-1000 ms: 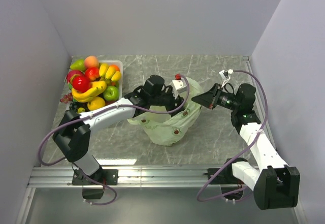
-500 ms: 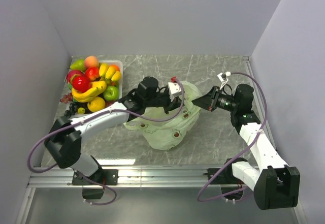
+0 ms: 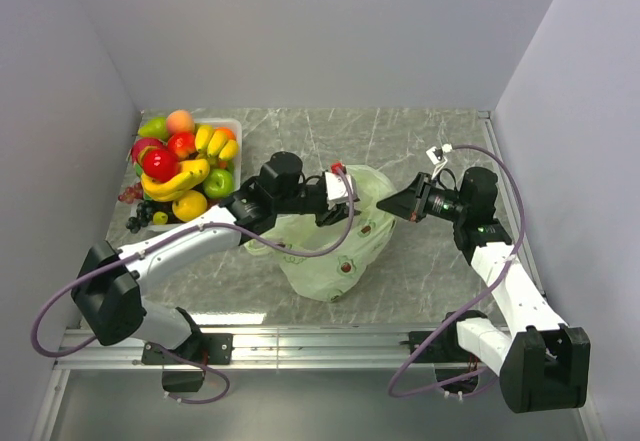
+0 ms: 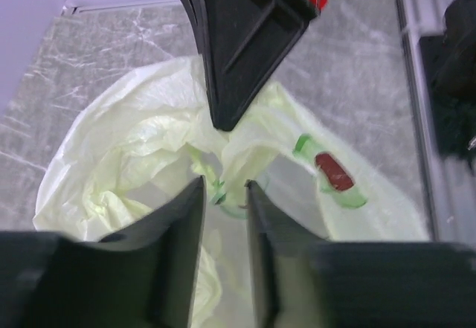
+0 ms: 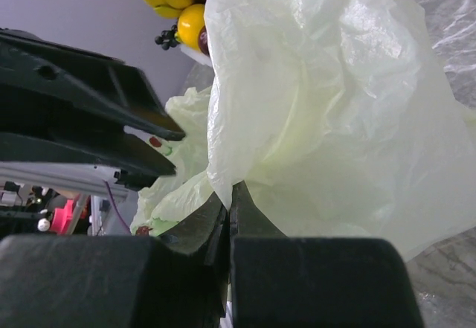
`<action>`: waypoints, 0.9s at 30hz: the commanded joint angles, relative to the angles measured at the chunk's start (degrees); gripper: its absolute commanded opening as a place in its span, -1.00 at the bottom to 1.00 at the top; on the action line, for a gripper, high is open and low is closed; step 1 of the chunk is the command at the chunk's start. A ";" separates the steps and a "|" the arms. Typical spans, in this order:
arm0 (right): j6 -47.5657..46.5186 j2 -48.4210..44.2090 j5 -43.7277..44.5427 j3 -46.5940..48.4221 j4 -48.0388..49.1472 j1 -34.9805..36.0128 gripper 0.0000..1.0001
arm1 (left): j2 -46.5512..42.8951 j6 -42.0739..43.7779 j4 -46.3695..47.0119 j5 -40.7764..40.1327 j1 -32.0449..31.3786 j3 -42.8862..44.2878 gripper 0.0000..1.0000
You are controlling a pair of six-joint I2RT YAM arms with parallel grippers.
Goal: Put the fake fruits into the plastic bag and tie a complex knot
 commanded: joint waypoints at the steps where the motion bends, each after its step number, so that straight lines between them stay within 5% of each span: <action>1: 0.91 -1.73 -2.93 0.84 2.55 0.16 -1.00 | 1.23 5.35 -3.31 -0.54 -0.37 1.25 -0.18; 7: 7.06 -1.99 -5.22 -0.65 8.35 0.16 -1.00 | 1.75 11.51 -2.27 -0.81 -0.99 -2.62 0.38; 11: 8.39 -2.17 -6.01 -0.74 8.71 0.16 -1.00 | 4.91 12.47 0.47 -3.01 -1.07 -1.23 0.36; 14: 8.13 -2.08 -6.19 -1.18 7.66 0.16 -1.00 | 6.94 12.66 1.00 -2.22 -1.07 0.88 0.08; 17: 5.76 -2.08 -4.88 -1.80 4.94 0.25 -1.00 | 6.68 11.61 2.05 -1.87 -1.16 2.21 -0.67; 19: 2.96 -2.08 -3.38 -1.62 1.87 0.16 -1.00 | 5.46 11.25 1.79 -2.56 -0.99 2.65 -0.94; 27: -2.42 -1.38 0.05 -0.75 -1.58 0.25 -1.00 | -4.57 10.81 0.65 -0.20 -0.28 0.63 -0.99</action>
